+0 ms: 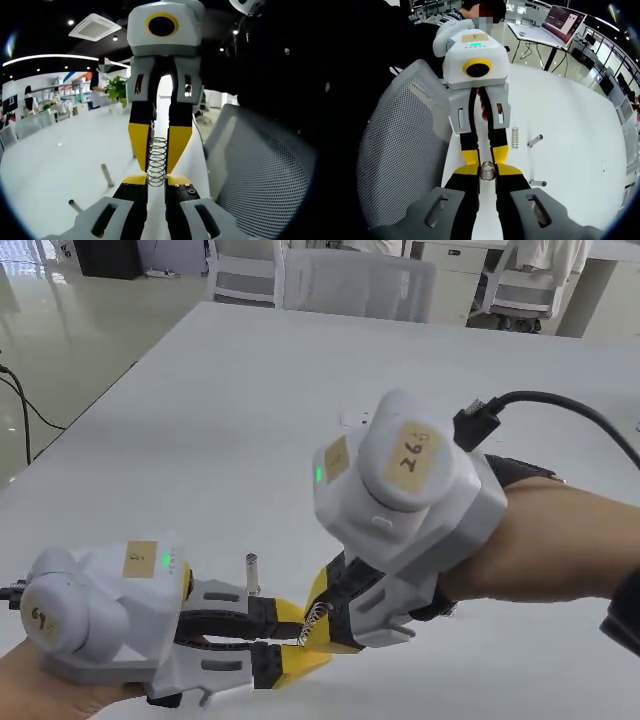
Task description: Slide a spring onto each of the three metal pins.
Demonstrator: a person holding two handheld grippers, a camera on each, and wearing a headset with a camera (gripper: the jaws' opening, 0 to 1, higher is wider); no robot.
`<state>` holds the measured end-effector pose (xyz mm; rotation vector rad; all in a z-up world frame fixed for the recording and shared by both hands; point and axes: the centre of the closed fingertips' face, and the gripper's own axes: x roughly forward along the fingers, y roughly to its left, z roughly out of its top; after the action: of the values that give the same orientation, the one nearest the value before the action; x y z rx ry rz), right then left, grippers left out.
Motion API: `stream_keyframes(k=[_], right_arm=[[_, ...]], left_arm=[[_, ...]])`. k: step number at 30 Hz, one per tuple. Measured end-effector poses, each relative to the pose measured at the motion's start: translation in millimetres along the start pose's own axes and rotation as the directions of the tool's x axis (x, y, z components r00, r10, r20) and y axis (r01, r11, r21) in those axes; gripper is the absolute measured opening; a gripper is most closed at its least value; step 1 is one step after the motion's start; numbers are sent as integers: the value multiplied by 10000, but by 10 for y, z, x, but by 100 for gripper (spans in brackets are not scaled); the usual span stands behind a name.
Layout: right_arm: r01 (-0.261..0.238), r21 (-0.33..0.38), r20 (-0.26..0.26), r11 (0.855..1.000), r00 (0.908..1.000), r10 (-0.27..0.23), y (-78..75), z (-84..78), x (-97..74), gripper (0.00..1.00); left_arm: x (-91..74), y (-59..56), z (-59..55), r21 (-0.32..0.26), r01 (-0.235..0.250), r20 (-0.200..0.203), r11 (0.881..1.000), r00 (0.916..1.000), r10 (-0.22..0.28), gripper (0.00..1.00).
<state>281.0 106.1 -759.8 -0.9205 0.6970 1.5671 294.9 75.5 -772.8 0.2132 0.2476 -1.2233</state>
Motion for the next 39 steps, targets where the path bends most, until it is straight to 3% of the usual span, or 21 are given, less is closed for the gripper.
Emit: stream_keyframes(k=[11, 24, 39], right_arm=[[236, 166, -112, 9996, 9997, -234, -84, -88, -62, 8], [572, 368, -311, 9977, 9979, -561, -200, -192, -140, 8], [890, 579, -432, 9943, 9953, -866, -314, -274, -231, 8]], left_arm=[[-53, 53, -108, -361, -301, -156, 9989, 9994, 295, 19], [-151, 111, -152, -785, -804, -98, 9937, 9968, 799, 36], [-256, 177, -171, -1060, -1326, 51, 9855, 9910, 1339, 46]])
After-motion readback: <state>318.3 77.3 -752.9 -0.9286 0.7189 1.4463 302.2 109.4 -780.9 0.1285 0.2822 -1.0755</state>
